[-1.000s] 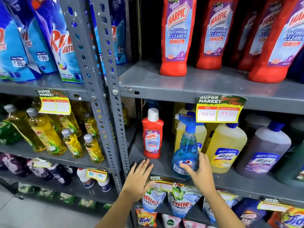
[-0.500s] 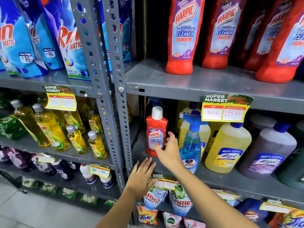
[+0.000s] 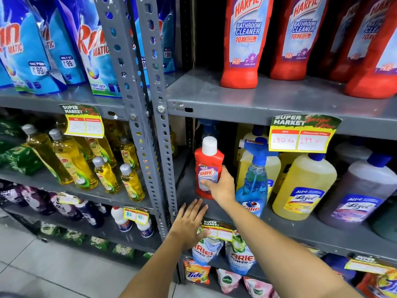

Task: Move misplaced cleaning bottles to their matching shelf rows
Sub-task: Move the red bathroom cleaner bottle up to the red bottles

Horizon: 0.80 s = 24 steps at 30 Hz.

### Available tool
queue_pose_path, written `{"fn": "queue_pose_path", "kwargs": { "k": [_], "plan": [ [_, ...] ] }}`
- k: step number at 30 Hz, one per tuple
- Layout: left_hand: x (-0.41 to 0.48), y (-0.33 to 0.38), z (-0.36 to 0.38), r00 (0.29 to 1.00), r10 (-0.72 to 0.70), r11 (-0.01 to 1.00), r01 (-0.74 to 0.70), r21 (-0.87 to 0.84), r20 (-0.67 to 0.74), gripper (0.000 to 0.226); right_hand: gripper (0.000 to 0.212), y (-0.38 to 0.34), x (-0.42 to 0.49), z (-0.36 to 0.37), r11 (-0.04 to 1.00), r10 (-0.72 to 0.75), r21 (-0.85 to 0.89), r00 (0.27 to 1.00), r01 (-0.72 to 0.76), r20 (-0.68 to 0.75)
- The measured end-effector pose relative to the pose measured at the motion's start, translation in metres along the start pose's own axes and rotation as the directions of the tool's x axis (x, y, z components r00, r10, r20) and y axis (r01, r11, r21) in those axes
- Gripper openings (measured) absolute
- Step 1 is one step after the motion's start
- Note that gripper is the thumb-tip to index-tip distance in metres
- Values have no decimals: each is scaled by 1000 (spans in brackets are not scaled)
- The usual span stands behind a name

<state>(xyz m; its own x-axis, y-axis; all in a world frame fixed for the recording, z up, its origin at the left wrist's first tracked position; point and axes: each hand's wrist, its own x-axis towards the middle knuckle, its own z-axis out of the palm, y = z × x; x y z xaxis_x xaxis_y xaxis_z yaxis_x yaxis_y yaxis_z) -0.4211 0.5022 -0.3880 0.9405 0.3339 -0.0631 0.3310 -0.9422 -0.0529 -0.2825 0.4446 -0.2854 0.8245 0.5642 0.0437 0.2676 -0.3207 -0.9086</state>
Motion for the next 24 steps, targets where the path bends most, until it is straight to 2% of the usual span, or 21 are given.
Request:
{"fn": "queue_pose_path", "kwargs": {
  "k": [3,6,8,10,12,13,16,19,20,21,22,24],
  "plan": [
    [-6,-5,-3,998,32,989,-38,-141,-49,97,52,2,-31,-15,995,-104,6,994,104,-18],
    [-17,-7,-16,995,11,974,-34,-222,-102,89,49,-13,-69,-45,977,-186,96,982,188,-28],
    [-27,-4,-35,984,-12,959,-38,-280,-176,85,48,-36,-91,-73,957,-225,172,972,234,-68],
    [-32,0,-66,955,5,941,-104,-321,-296,75,43,-65,-106,-103,923,-288,229,950,310,-124],
    [-31,5,-103,886,29,920,-205,-334,-462,63,43,-100,-114,-136,875,-362,276,916,398,-173],
    [-29,8,-124,830,20,904,-253,-345,-557,59,44,-120,-116,-154,846,-406,286,891,451,-204],
    [-20,12,-194,607,-70,849,-380,-367,-791,52,43,-174,-114,-205,746,-548,252,783,617,-295],
    [-8,12,-260,394,-44,895,-393,-212,-918,46,48,-215,-90,-248,683,-619,189,697,705,-362],
    [-1,12,-277,357,-16,915,-372,-157,-934,46,54,-225,-78,-259,686,-623,169,691,708,-367],
    [6,13,-291,351,18,934,-341,-110,-936,47,60,-232,-63,-269,699,-621,145,694,701,-365],
    [14,14,-301,367,59,948,-313,-63,-928,49,62,-238,-49,-278,715,-615,126,705,688,-354],
    [27,16,-308,411,134,964,-265,23,-901,58,53,-244,-23,-292,757,-597,86,739,648,-311]
  ]
}}
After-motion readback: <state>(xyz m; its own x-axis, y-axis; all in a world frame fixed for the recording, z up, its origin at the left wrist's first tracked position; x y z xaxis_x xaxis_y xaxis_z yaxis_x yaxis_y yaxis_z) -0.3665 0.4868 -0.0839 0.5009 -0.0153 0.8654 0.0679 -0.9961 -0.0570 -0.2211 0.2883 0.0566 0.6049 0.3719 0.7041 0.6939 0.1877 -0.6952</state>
